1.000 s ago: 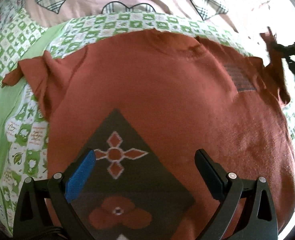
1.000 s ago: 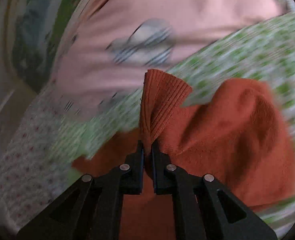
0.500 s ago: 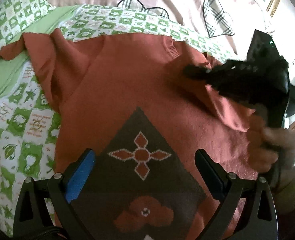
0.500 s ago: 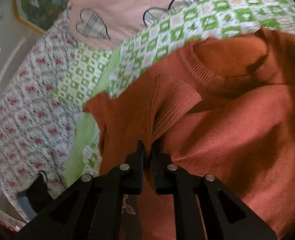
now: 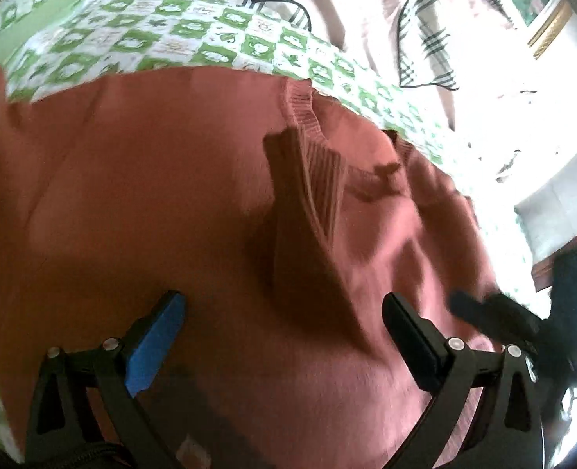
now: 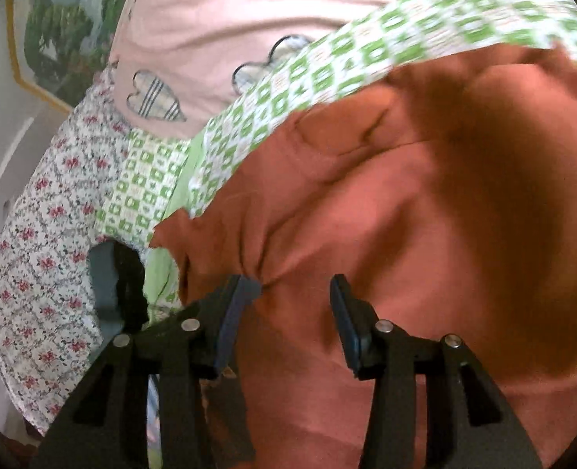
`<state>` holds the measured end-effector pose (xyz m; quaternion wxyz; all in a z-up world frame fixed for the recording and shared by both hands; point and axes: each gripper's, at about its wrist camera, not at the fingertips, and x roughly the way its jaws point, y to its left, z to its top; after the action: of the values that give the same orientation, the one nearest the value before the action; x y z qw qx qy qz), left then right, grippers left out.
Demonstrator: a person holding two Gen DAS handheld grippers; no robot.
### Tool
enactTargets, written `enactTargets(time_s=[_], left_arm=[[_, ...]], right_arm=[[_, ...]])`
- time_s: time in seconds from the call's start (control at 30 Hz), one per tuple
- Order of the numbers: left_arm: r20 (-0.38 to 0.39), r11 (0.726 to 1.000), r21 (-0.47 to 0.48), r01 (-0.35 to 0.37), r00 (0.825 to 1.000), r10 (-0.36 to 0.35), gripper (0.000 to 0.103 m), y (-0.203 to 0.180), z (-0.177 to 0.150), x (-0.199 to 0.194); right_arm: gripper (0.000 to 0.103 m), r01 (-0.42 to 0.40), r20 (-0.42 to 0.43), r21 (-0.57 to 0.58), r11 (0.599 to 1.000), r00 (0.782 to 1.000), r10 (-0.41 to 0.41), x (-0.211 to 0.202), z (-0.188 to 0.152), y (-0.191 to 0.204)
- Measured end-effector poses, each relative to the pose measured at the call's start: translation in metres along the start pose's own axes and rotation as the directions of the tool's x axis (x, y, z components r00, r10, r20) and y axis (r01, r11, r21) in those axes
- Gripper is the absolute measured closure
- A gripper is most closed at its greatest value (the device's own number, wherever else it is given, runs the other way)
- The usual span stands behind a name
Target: Fold small clothes
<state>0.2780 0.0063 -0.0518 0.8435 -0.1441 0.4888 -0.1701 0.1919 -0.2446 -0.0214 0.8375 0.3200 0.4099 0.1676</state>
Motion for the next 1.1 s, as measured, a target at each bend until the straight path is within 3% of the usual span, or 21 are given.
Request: enactTargets(time_s=[0.03, 0.07, 0.1, 0.27, 0.47, 0.53, 0.63, 0.7, 0.8, 0.83, 0.87, 0.93, 1.0, 1.1], left_arm=[[0.009, 1.000, 0.013, -0.010, 1.000, 0.010, 0.012, -0.002, 0.002, 0.002], [0.023, 0.999, 0.038, -0.030, 0.999, 0.030, 0.026, -0.005, 0.003, 0.002], [0.024, 0.998, 0.048, -0.039, 0.999, 0.038, 0.029, -0.005, 0.001, 0.001], [0.036, 1.000, 0.019, -0.008, 0.999, 0.007, 0.030, 0.016, -0.020, -0.015], [0.029, 0.999, 0.025, -0.040, 0.999, 0.039, 0.026, 0.005, -0.004, -0.006], [0.044, 0.999, 0.021, -0.037, 0.998, 0.036, 0.033, 0.008, 0.000, -0.005], [0.056, 0.999, 0.036, -0.022, 0.998, 0.020, 0.058, 0.017, -0.004, -0.013], [0.058, 0.999, 0.036, 0.007, 0.998, -0.009, 0.059, 0.022, -0.006, -0.017], [0.046, 1.000, 0.013, 0.023, 0.999, -0.024, 0.052, 0.029, -0.001, -0.015], [0.048, 1.000, 0.014, 0.020, 0.999, -0.021, 0.066, 0.029, 0.001, -0.015], [0.057, 1.000, 0.015, 0.012, 0.998, -0.013, 0.089, 0.027, 0.004, -0.019], [0.138, 0.999, -0.001, 0.050, 0.989, -0.049, 0.089, 0.028, 0.005, -0.043], [0.183, 1.000, 0.011, 0.007, 0.983, -0.009, 0.089, 0.032, 0.001, -0.053], [0.057, 1.000, -0.030, 0.000, 0.998, 0.001, 0.074, 0.051, -0.001, -0.032]], right_arm=[[0.055, 0.008, 0.014, 0.012, 1.000, 1.000, -0.009, -0.008, -0.002, -0.004], [0.055, 0.016, 0.026, 0.024, 1.000, 1.000, -0.016, -0.015, -0.004, -0.008], [0.054, 0.019, 0.036, 0.032, 0.999, 0.999, -0.020, -0.021, -0.006, -0.010], [0.050, 0.019, 0.095, 0.058, 0.998, 0.995, -0.024, -0.048, -0.009, -0.016], [0.050, 0.010, 0.108, 0.037, 0.999, 0.994, -0.014, -0.059, -0.010, -0.005], [0.049, 0.023, 0.113, 0.019, 1.000, 0.993, -0.025, -0.064, -0.012, -0.003], [0.049, 0.056, 0.136, 0.014, 0.998, 0.989, -0.057, -0.075, -0.012, -0.007], [0.049, 0.052, 0.157, 0.012, 0.999, 0.986, -0.053, -0.081, -0.012, -0.014], [0.048, 0.098, 0.175, 0.025, 0.995, 0.979, -0.101, -0.088, -0.010, -0.026], [0.048, 0.111, 0.177, 0.037, 0.993, 0.977, -0.116, -0.089, -0.009, -0.030], [0.048, 0.119, 0.178, 0.047, 0.992, 0.976, -0.125, -0.091, -0.008, -0.035], [0.048, 0.149, 0.196, 0.058, 0.987, 0.968, -0.158, -0.100, -0.005, -0.043], [0.048, 0.190, 0.219, 0.061, 0.980, 0.955, -0.199, -0.108, -0.004, -0.049], [0.048, 0.274, 0.226, 0.073, 0.959, 0.932, -0.283, -0.116, 0.005, -0.066]])
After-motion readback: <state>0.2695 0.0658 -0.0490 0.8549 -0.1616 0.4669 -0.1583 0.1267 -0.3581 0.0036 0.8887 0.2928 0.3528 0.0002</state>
